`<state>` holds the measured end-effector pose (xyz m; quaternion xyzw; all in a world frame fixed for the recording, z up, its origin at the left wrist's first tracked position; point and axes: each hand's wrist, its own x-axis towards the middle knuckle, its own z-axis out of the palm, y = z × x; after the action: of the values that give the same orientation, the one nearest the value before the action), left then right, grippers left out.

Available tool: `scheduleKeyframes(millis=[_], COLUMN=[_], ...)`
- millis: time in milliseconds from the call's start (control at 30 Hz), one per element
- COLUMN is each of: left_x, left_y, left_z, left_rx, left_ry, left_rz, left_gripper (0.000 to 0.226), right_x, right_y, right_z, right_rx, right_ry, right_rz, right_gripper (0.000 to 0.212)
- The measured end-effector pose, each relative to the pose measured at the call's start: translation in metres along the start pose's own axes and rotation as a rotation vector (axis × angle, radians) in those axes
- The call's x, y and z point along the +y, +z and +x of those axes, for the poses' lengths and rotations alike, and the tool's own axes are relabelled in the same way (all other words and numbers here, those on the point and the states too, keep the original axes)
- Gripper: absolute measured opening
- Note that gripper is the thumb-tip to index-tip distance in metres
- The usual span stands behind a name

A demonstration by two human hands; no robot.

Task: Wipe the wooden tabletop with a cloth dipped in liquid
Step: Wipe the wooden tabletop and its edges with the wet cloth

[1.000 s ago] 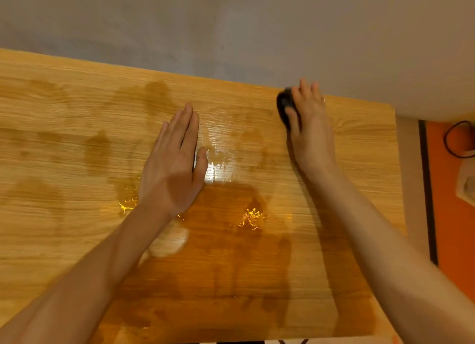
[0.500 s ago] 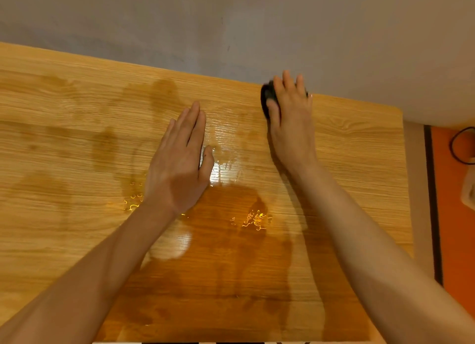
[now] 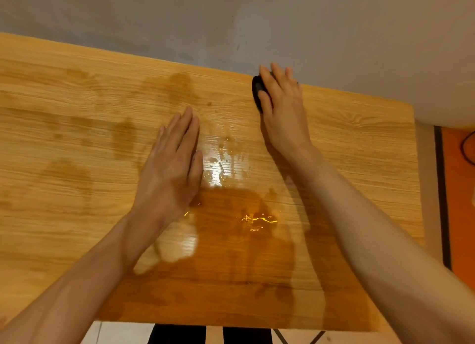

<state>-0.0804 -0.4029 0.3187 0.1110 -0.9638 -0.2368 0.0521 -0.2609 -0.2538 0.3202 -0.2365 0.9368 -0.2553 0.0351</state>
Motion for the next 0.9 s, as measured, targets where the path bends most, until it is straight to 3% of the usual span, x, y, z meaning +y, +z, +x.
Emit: scheduleKeyframes(millis=[167, 300, 400, 567, 700, 800, 900], left_x=[-0.020, -0.020, -0.020, -0.021, -0.020, -0.019, -0.021], left_y=[-0.007, -0.003, -0.001, -0.001, -0.001, 0.000, 0.000], left_z=[-0.036, -0.031, -0.033, -0.034, -0.034, -0.036, -0.033], left_rx=[-0.001, 0.046, 0.065, 0.078, 0.075, 0.061, 0.066], left_ry=[-0.047, -0.051, -0.037, -0.027, -0.016, -0.023, -0.003], left_rz=[0.026, 0.026, 0.022, 0.028, 0.040, 0.058, 0.061], left_gripper=[0.057, 0.056, 0.056, 0.056, 0.056, 0.057, 0.056], right_x=[-0.010, -0.024, -0.022, -0.029, -0.041, -0.053, -0.048], right_y=[0.007, 0.002, 0.003, 0.015, 0.017, 0.023, 0.022], right_z=[-0.040, -0.133, -0.097, 0.020, -0.060, -0.137, -0.109], right_rx=[0.056, -0.077, -0.068, 0.041, 0.081, 0.004, -0.039], right_ry=[-0.014, -0.150, -0.137, 0.074, 0.019, -0.106, -0.104], right_rz=[0.020, 0.050, -0.021, 0.003, 0.069, -0.050, -0.124], right_gripper=[0.043, 0.045, 0.044, 0.042, 0.040, 0.043, 0.047])
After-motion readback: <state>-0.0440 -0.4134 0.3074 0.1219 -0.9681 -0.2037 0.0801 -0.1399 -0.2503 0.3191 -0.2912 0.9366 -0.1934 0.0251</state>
